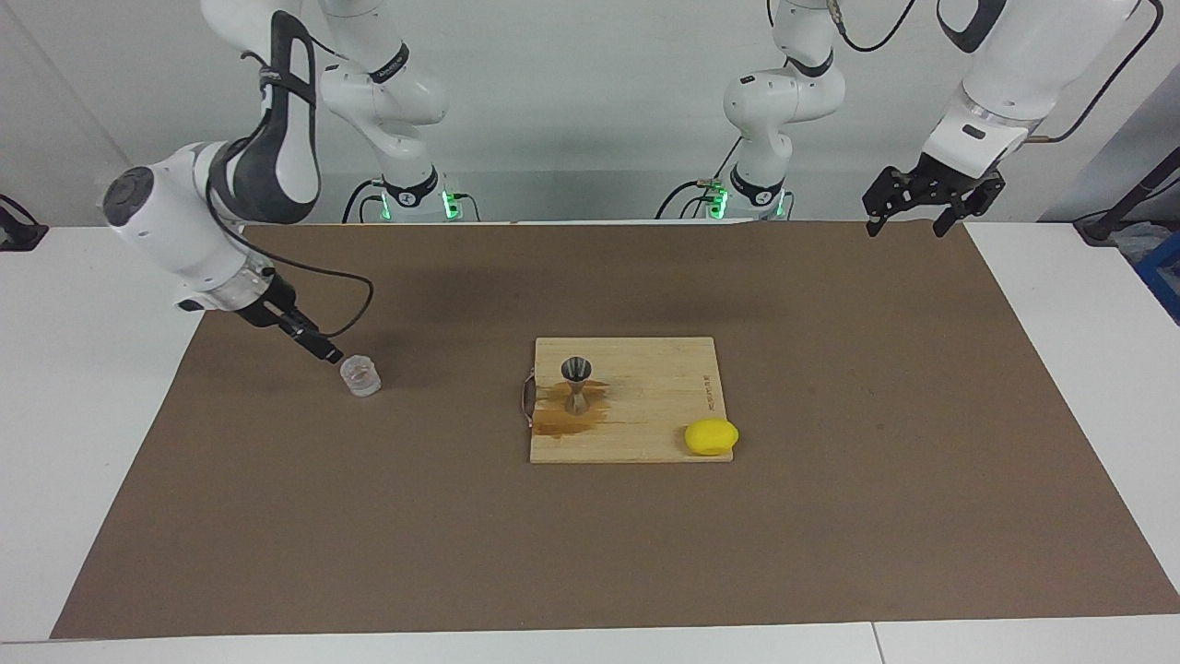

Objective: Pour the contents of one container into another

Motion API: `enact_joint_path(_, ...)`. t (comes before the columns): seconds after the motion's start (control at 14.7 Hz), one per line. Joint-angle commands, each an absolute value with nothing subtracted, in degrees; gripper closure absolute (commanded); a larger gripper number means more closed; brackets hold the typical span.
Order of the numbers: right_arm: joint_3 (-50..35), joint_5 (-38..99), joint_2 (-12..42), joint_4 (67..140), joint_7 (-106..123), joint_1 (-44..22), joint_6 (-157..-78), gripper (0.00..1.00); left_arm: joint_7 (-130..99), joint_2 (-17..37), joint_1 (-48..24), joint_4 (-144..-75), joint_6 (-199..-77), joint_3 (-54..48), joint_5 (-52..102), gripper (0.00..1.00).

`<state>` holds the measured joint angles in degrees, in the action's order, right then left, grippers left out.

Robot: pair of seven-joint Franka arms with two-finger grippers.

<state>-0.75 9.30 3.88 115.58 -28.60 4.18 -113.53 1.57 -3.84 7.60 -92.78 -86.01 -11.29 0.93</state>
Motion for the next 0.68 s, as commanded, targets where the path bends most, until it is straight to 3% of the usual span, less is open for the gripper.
enact_joint_path(0.0,-0.8,4.0,1.7,115.8,-24.3,-0.5,-111.9,0.0,0.7,-5.3,7.8,-94.7,-87.5,-11.8,-0.3,0.0)
enact_joint_path(0.2,-0.8,2.3,0.7,109.9,-19.3,-3.8,-105.8,0.0,0.9,-5.3,7.9,-94.7,-87.5,-11.8,-0.3,0.0)
enact_joint_path(0.61,-1.0,-2.4,1.0,93.8,-19.2,-3.9,-93.4,0.0,0.9,-5.3,7.9,-94.7,-86.8,-11.8,-0.3,0.0)
